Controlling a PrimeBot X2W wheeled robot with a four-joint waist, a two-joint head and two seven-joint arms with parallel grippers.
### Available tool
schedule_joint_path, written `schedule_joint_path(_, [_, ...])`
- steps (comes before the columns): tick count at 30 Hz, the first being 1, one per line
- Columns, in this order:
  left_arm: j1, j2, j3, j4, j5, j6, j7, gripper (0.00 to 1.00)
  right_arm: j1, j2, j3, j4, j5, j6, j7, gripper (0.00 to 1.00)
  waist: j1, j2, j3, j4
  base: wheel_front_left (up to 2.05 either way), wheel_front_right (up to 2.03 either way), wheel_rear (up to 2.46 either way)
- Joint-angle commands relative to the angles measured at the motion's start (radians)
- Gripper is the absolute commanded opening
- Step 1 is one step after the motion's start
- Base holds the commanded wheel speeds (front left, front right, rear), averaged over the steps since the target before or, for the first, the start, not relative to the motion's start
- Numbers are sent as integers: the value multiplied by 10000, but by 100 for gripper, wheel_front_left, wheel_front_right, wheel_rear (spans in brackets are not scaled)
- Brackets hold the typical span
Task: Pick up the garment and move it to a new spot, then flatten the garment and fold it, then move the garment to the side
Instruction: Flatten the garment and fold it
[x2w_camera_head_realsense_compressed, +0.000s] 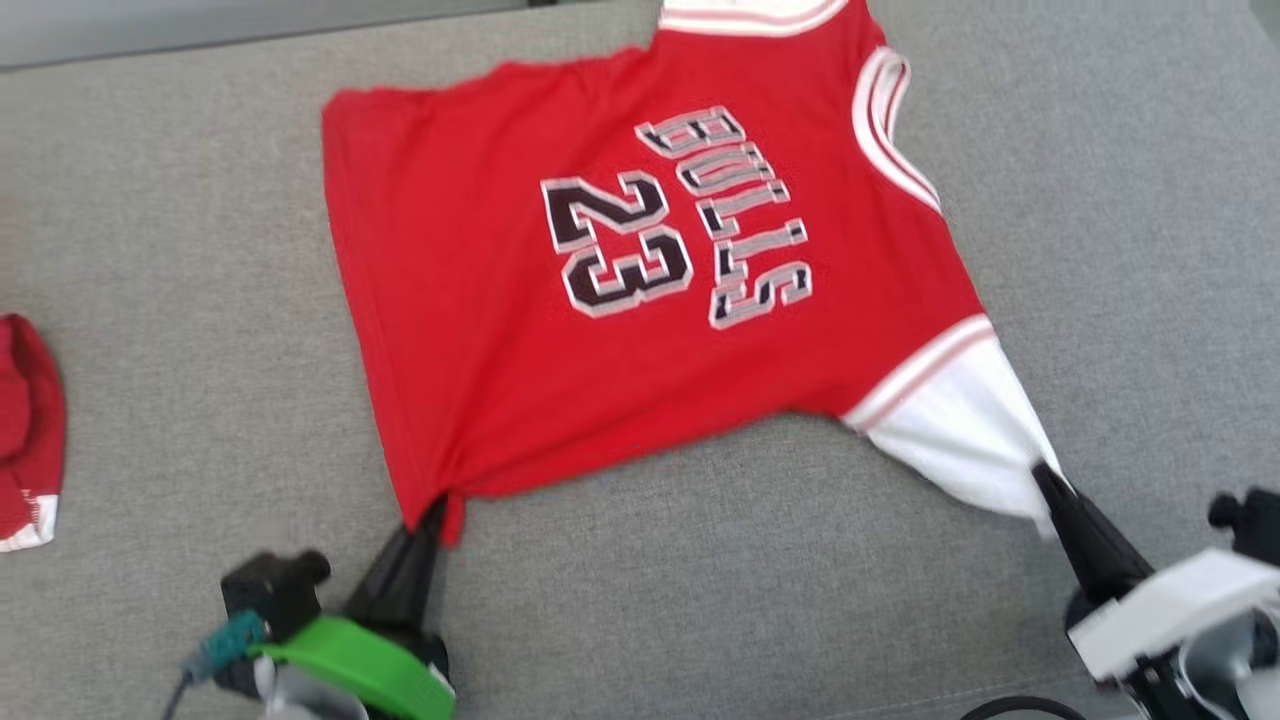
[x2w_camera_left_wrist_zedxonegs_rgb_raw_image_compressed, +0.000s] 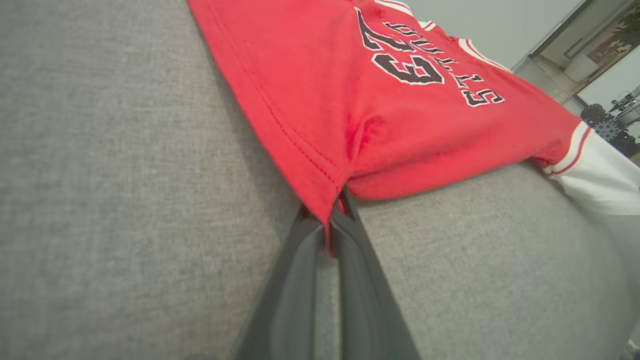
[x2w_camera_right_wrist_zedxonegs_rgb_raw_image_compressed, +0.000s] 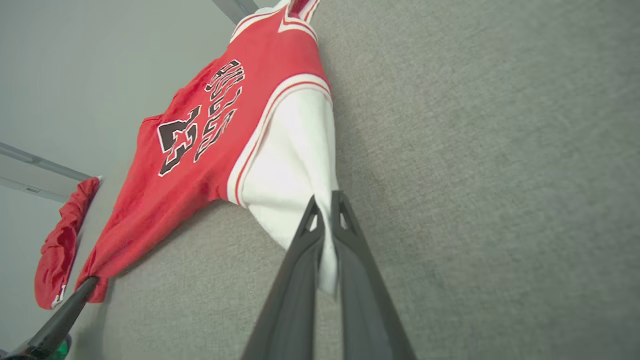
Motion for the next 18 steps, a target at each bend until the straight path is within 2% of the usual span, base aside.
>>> schedule_joint_path(1, [485,-175,140,-94,42,-21,-26,0,465,-122,-151,142,-38,3,-122,0,1,0,-492,245,0,0,0])
schedule_joint_path(6, [1847,-496,363,-454,-31,-20,-26,0,2034,-340,-585,265,228,1,-238,0,1,0,-615,391,0,0,0])
schedule_joint_path(10, [2606,-659,153,-927,-510,-20,180,0,3039,-560,-904,-140,563,1,-224,0,1,0,-577,472,0,0,0])
schedule_joint_path(13, [2807,-480,77,-1453,-797,0,674,0,3201,-683,-1094,-564,644,1,-215,0,1,0,-489,431,0,0,0])
schedule_joint_path(18, [2642,-178,-2,-2391,-957,384,1705,0,2615,-849,-950,-1349,228,3,-1,0,1,0,-431,358,0,0,0])
